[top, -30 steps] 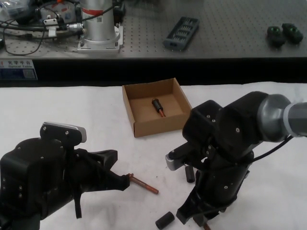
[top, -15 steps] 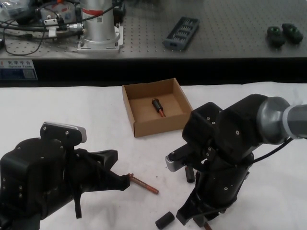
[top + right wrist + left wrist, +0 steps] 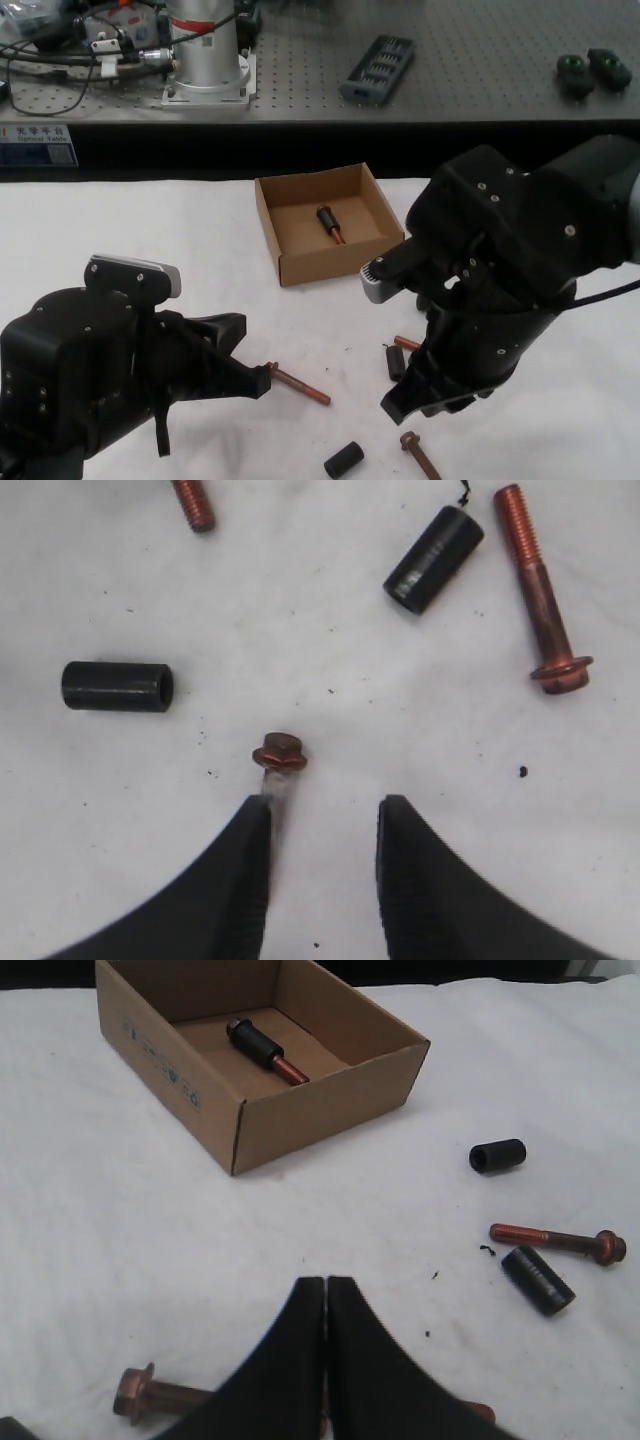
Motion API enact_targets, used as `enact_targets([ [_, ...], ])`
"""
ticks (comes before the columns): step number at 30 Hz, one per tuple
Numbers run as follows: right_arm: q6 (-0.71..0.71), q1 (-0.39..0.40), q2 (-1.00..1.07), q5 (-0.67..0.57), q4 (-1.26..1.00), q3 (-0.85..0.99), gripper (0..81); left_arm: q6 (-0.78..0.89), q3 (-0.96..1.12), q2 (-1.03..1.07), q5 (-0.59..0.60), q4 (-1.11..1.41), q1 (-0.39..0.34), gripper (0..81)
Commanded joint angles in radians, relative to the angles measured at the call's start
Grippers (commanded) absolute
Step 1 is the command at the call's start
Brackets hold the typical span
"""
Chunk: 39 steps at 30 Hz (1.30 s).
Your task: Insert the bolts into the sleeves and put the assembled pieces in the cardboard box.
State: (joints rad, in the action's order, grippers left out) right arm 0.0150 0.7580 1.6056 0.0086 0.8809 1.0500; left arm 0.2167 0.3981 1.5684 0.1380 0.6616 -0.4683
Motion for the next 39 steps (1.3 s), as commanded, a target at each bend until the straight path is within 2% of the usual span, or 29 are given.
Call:
enact_targets([
  [1,-0.009,0.001,-0.012,0.005,-0.016,-0.007,25.9,-0.007,0.01,-0.011,0.005,0.014,-0.004,0.7],
  [12,-0.009,0.001,-0.009,0.005,-0.129,-0.109,25.9,-0.007,0.01,-0.011,0.005,0.014,-0.004,0.7],
  [24,0.015,0.001,-0.001,-0.093,-0.202,-0.141,25.9,-0.007,0.01,-0.011,0.005,0.014,-0.004,0.7],
  [39,-0.015,-0.002,0.183,0.043,-0.203,-0.141,25.9,-0.007,0.01,-0.011,0.005,0.014,-0.004,0.7],
])
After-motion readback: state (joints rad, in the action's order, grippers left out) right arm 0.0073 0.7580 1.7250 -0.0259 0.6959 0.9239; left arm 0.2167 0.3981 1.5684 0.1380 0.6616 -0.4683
